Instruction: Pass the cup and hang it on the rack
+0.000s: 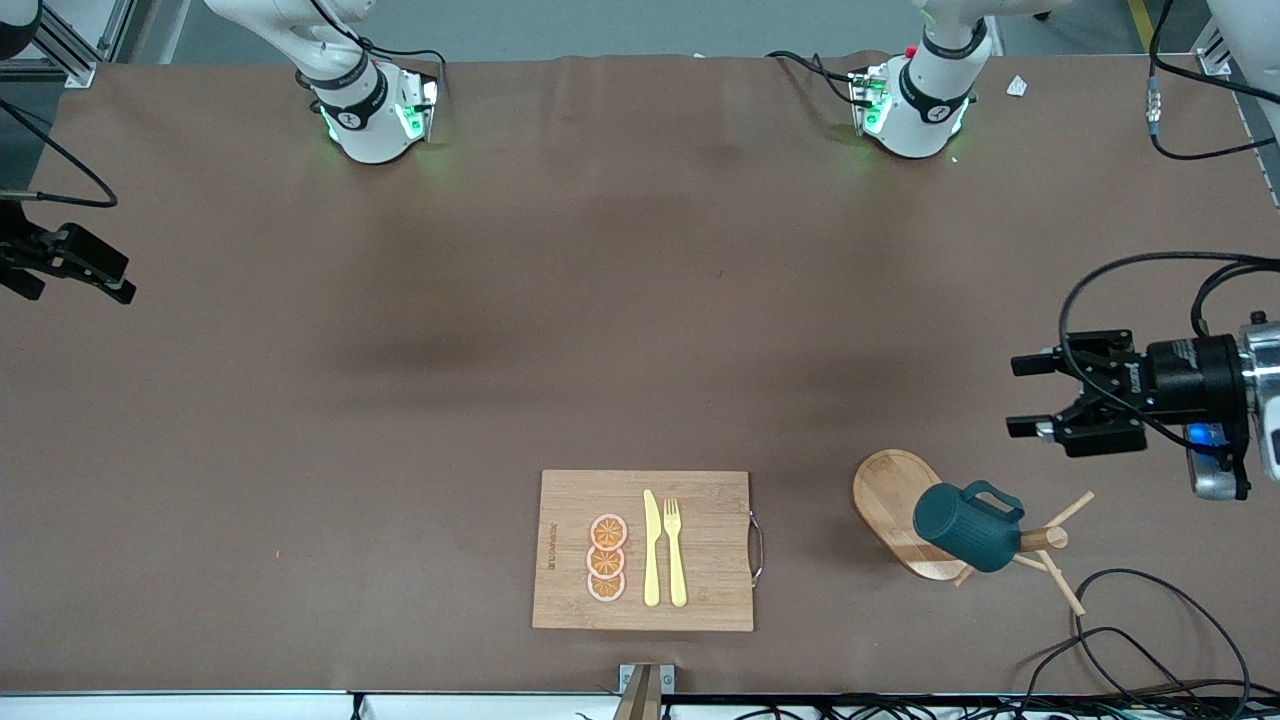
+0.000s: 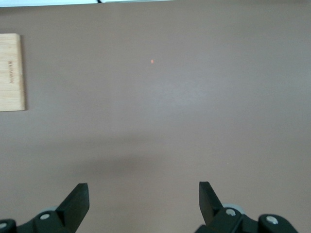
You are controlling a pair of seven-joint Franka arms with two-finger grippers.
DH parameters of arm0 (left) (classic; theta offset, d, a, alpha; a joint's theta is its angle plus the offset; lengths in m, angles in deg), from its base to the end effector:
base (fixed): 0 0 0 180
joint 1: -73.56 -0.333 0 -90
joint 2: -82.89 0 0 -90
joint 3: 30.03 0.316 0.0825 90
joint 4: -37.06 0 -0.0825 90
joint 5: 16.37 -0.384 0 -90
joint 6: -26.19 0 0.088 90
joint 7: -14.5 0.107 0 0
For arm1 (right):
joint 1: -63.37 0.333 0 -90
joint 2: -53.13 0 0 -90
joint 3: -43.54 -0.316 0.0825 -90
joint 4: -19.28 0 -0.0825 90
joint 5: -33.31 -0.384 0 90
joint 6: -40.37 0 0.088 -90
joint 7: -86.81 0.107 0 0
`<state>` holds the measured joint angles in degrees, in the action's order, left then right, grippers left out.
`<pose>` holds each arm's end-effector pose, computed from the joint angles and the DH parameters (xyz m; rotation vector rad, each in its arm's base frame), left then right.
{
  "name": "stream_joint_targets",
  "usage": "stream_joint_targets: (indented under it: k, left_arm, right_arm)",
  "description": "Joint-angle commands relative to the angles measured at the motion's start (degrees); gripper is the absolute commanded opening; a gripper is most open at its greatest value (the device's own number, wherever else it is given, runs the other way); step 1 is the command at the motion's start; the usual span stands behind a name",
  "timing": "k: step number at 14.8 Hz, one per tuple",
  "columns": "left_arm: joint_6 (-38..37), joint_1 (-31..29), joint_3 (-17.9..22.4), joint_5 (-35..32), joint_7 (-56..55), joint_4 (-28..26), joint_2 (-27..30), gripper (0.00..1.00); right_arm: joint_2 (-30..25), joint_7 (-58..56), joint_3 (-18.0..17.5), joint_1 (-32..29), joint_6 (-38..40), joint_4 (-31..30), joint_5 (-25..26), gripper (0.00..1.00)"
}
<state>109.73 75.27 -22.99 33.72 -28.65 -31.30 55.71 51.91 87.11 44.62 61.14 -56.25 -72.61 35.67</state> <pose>0.6810 -0.0467 0.5367 2.1691 0.9551 -0.5704 0.5581 -0.0364 0.6315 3.0927 -0.0934 0.1591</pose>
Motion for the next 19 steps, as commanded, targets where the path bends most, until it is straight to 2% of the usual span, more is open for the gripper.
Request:
stream_joint_targets:
  k: [1, 4, 7, 9, 11, 13, 16, 19]
  left_arm:
    - [0.05, 2.94, 0.08, -8.48, 2.45, -1.08, 3.61, 1.00]
    - [0.05, 6.45, 0.08, -19.28, 7.71, -1.08, 5.89, 1.00]
    - [-0.12, 13.47, -0.01, -36.32, 15.00, -1.17, 8.01, 1.00]
    - [-0.12, 17.17, 0.08, -44.51, 17.04, -1.43, 9.76, 1.00]
    - [-0.12, 18.42, 0.26, -47.35, 18.01, -1.43, 10.38, 1.00]
    - [-0.56, 17.11, 0.26, -47.63, 21.24, -2.13, 13.10, 1.00]
    - [-2.75, 14.20, 0.26, -47.63, 31.95, -2.31, 15.56, 1.00]
    - [-6.09, 12.27, 0.08, -47.98, 34.71, -3.88, 18.81, 1.00]
  right_arm:
    - [-0.89, 0.23, -0.03, -2.77, -0.59, -0.49, 1.34, 1.00]
    - [-0.98, 0.41, -0.20, -2.96, -0.76, -0.40, -1.64, 1.00]
    - [-0.54, 0.58, -0.38, -0.68, -1.39, -0.93, -1.48, 1.00]
    - [-0.10, 0.50, -0.38, -0.85, -1.03, -0.93, -1.48, 1.00]
    - [0.16, 0.50, -0.12, -1.64, -0.60, -0.93, -1.39, 1.00]
    - [0.08, 0.41, -0.11, -2.17, 1.68, -0.40, -1.48, 1.00]
    - [-0.10, 0.50, -0.11, -1.99, 5.63, 0.22, -1.48, 1.00]
    - [-0.19, -0.12, -0.11, -2.08, 5.74, 0.22, -1.30, 1.00]
